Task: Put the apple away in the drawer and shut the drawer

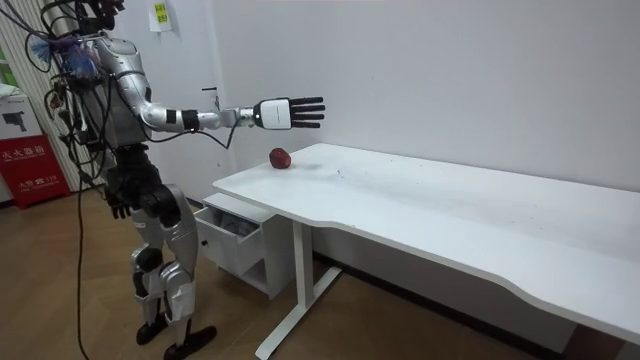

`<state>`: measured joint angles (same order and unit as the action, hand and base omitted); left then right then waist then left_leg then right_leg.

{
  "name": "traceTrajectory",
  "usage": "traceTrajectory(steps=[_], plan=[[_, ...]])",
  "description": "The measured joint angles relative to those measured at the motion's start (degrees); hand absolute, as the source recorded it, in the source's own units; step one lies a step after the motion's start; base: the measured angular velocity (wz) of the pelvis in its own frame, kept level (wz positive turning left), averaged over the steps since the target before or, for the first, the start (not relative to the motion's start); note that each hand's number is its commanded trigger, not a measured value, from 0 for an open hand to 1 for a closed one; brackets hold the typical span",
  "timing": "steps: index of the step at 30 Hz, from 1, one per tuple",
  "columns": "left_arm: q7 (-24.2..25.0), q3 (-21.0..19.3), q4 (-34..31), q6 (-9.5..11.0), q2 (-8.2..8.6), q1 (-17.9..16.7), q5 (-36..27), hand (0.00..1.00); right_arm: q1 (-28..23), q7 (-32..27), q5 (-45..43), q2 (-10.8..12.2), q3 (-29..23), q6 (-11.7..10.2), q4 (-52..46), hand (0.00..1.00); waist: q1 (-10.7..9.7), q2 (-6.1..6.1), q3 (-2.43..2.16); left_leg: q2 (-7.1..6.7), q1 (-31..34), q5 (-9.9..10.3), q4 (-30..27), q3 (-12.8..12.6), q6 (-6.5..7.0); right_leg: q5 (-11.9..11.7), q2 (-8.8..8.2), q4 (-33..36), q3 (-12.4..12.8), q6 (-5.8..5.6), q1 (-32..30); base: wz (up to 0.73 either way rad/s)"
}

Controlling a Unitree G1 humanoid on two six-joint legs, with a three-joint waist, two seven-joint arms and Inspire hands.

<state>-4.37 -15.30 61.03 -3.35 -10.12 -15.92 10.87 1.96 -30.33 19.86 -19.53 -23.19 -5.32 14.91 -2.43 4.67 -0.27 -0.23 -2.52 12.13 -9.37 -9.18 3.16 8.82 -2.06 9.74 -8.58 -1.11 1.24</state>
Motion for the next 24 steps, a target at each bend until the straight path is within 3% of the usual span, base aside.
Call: traceTrajectory(steps=[5, 10, 17, 24], plan=[[0.44, 1.22, -0.39, 0.05, -0.05, -0.12, -0.1, 0.0, -1.37, 6.56, -2.85, -0.97, 4.05, 1.38, 2.34, 0.0, 0.81, 0.39, 0.17, 0.02, -0.09, -0.01, -0.01, 0.15, -0.02, 0.0, -0.04, -0.02, -0.17, 0.0, 0.11, 0.0], [0.44, 2.2, -0.39, 0.01, -0.17, -0.24, -0.08, 0.0, -1.41, 10.59, -5.23, -0.97, 4.58, 2.99, 4.55, 0.0, 1.18, 0.83, 0.29, -0.02, -0.06, -0.01, -0.01, 0.18, -0.01, -0.01, -0.15, 0.02, -0.38, 0.01, 0.05, 0.0], [1.08, 2.26, -0.43, 0.11, -0.19, -0.54, -0.09, 0.0, -1.49, 14.46, -11.76, -0.98, 6.38, 2.92, 5.5, 0.0, 1.19, 1.22, 0.12, -0.05, -0.28, -0.01, -0.14, 0.21, -0.01, -0.01, -0.17, 0.0, -0.32, 0.01, 0.26, 0.0], [1.06, 2.28, 0.12, 0.44, -0.2, -0.36, -0.08, 0.0, -3.9, 16.58, -19.19, -0.96, 7.12, 2.85, 7.49, 0.0, 1.31, 0.64, 0.33, -0.08, -0.83, 0.0, -0.13, 0.21, -0.01, -0.01, -0.31, 0.01, -0.28, 0.0, 0.78, 0.0]])
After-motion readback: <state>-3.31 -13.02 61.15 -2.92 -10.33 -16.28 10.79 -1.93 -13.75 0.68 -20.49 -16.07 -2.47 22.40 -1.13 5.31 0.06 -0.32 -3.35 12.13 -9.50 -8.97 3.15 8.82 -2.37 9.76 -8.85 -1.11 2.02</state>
